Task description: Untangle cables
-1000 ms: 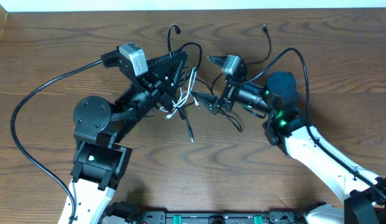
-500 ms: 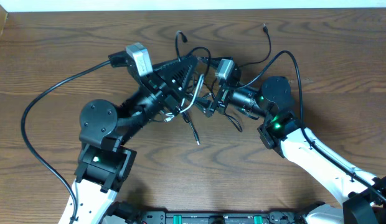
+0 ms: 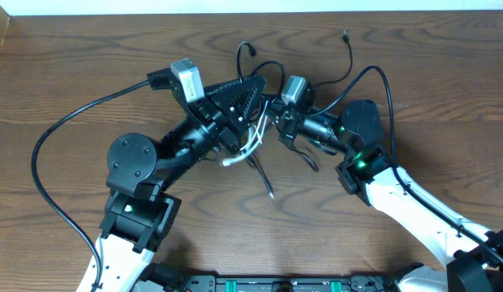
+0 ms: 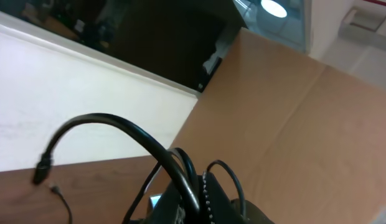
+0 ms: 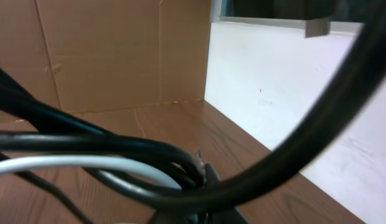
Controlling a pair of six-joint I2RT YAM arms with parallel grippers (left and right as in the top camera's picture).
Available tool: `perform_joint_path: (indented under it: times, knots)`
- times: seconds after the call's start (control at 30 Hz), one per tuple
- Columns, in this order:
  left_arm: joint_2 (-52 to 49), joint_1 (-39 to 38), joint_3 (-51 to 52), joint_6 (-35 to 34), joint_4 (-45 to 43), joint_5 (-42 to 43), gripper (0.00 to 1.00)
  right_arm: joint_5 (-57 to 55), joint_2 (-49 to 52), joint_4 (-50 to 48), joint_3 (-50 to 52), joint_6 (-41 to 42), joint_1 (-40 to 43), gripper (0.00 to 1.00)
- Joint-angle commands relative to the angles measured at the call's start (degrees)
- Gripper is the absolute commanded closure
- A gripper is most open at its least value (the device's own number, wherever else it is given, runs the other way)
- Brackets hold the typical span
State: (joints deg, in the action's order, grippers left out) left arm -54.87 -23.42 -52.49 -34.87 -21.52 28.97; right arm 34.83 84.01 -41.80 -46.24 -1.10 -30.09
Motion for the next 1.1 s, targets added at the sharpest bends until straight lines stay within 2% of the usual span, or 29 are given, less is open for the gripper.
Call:
perform_joint_path:
  times: [0.0, 0.2, 0.43, 0.5, 0.63, 0.67, 0.8, 0.87, 1.07]
  knots:
    - [0.3, 0.0, -2.1, 5.2, -0.6, -4.5, 0.92, -2.6, 0.4, 1.0, 0.3, 1.1, 0.7, 0.99]
    - [0.3, 0.0, -2.1, 14.4, 3.7, -17.8, 0.92, -1.8, 0.4, 2.5, 0.3, 6.9, 5.0, 0.99]
    - [0.1, 0.0, -2.1, 15.8, 16.4, -38.8, 0.93, 0.7, 0.3, 2.3, 0.3, 9.4, 9.0, 0.99]
    - [-0.3, 0.0, -2.1, 15.8, 19.3, -41.7, 0.92, 0.7, 0.3, 2.3, 0.3, 9.5, 9.2, 0.99]
    - [-1.5, 0.0, -2.1, 15.8, 22.0, -42.1, 0.92, 0.7, 0.3, 2.3, 0.3, 9.5, 9.3, 0.99]
    - [-1.8, 0.0, -2.1, 15.8, 22.3, -42.1, 0.84, 0.7, 0.3, 2.3, 0.3, 9.5, 9.3, 0.99]
    - [-2.9, 0.0, -2.1, 15.8, 24.0, -42.1, 0.28, 0.7, 0.3, 2.3, 0.3, 10.3, 9.3, 0.99]
    - [-3.0, 0.0, -2.1, 15.8, 25.3, -42.1, 0.13, 0.7, 0.3, 2.3, 0.3, 10.3, 9.4, 0.99]
    - [-2.9, 0.0, -2.1, 15.8, 28.0, -41.4, 0.11, 0.7, 0.3, 2.3, 0.3, 11.2, 10.6, 0.99]
